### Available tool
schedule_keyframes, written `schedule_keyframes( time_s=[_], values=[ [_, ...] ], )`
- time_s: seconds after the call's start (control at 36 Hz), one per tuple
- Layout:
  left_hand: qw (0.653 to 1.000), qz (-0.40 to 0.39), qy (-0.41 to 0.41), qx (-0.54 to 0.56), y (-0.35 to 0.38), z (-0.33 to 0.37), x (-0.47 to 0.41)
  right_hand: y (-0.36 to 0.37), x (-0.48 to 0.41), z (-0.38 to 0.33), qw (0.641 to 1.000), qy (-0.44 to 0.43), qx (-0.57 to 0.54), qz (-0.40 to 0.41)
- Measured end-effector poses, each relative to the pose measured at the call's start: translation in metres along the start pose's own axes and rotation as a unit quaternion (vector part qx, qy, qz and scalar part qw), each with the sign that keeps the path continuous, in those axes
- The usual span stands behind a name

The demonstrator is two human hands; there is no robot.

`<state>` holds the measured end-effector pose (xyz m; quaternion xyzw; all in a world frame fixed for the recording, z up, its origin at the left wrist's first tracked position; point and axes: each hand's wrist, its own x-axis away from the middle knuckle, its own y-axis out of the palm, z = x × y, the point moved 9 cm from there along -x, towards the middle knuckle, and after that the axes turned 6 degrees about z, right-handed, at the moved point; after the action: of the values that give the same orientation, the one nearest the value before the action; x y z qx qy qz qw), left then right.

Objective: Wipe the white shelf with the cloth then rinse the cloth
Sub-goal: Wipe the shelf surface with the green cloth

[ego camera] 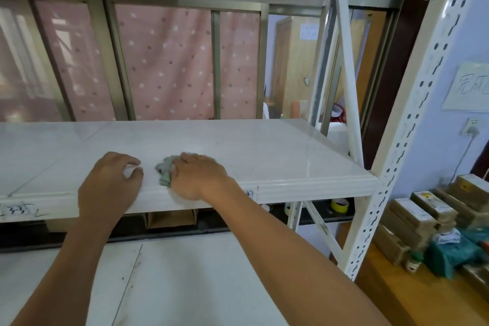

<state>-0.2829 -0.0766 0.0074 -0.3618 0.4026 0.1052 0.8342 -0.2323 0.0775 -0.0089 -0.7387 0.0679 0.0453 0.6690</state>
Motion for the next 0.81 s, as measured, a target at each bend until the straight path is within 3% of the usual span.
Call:
schedule_keyframes(
  time_s=[0.11, 0.19, 0.33, 0.42, 0.5, 0.81],
  values=[
    [0.999, 0.021, 0.031, -0.014, -0.004, 0.001, 0.002, 0.001, -0.024, -0.031, 0.995, -0.069, -0.049, -0.059],
    [1.000, 0.022, 0.004, -0.019, -0.005, -0.003, 0.001, 0.010, -0.050, -0.049, 0.989, -0.078, -0.088, -0.092],
    [0.998, 0.010, -0.060, -0.030, -0.005, -0.008, 0.002, 0.011, -0.088, -0.057, 0.988, -0.094, -0.056, -0.105],
    [0.998, -0.014, -0.047, -0.046, 0.001, -0.009, -0.001, 0.011, -0.115, -0.042, 0.988, -0.102, -0.017, -0.113],
    [0.999, -0.030, -0.017, -0.041, 0.005, -0.008, -0.001, -0.001, -0.135, 0.001, 0.993, -0.064, -0.026, -0.098],
    [0.998, -0.007, -0.034, -0.046, 0.006, -0.013, -0.002, -0.018, -0.153, 0.218, 0.996, 0.084, -0.027, -0.034]
  ],
)
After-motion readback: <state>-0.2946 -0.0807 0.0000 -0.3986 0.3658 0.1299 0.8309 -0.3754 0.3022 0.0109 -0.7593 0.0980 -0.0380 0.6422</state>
